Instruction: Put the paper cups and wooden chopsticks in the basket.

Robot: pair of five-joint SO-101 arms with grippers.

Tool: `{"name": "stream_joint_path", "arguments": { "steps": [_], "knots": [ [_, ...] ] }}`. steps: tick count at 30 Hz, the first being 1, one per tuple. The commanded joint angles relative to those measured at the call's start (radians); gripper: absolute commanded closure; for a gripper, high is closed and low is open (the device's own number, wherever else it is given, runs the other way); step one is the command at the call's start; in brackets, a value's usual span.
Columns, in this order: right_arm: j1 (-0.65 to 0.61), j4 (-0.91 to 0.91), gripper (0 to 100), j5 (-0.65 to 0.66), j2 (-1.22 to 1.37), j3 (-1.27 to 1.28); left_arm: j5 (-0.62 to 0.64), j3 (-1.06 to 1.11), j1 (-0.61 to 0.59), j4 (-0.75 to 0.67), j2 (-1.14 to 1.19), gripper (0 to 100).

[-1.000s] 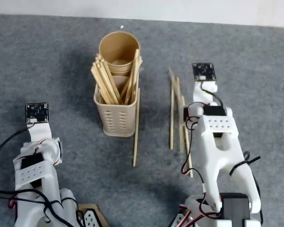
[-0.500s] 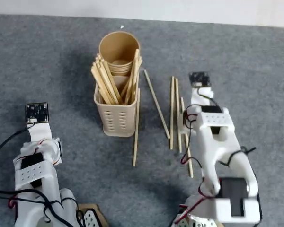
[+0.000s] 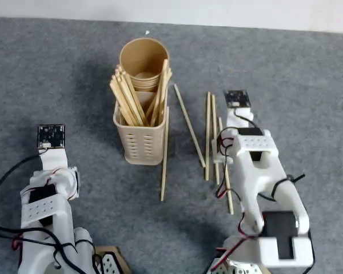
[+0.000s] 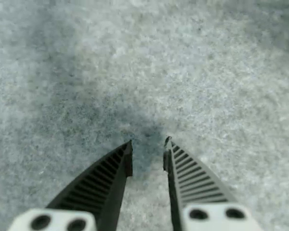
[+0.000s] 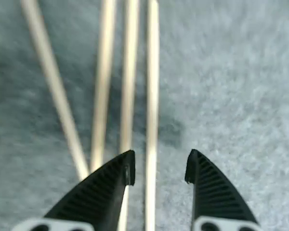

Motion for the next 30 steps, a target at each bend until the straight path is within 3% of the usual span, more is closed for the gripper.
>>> {"name": "stream_joint_path", "arguments": {
  "steps": [1, 5, 12, 19, 23, 30],
  "knots": [
    [-0.039, -0.005, 81.7, -0.018, -0.107, -0.007, -0.009, -0.004, 0.015, -0.014, -0.016, 86],
    [-0.042, -0.012, 81.7, -0.012, -0.111, 0.042, -0.009, -0.004, 0.012, -0.014, -0.016, 86],
    [-0.042, -0.179, 81.7, -0.012, 0.045, 0.136, -0.009, -0.002, 0.012, -0.014, -0.018, 86],
    [-0.039, -0.122, 82.6, -0.012, 0.119, 0.122, -0.009, -0.001, 0.010, -0.014, -0.019, 86],
    [-0.039, -0.122, 99.8, -0.014, 0.120, 0.122, -0.009, -0.001, 0.010, -0.014, -0.019, 86],
    [-0.036, -0.122, 99.3, -0.014, 0.096, 0.107, -0.009, -0.001, 0.010, -0.014, -0.019, 86]
  ]
}}
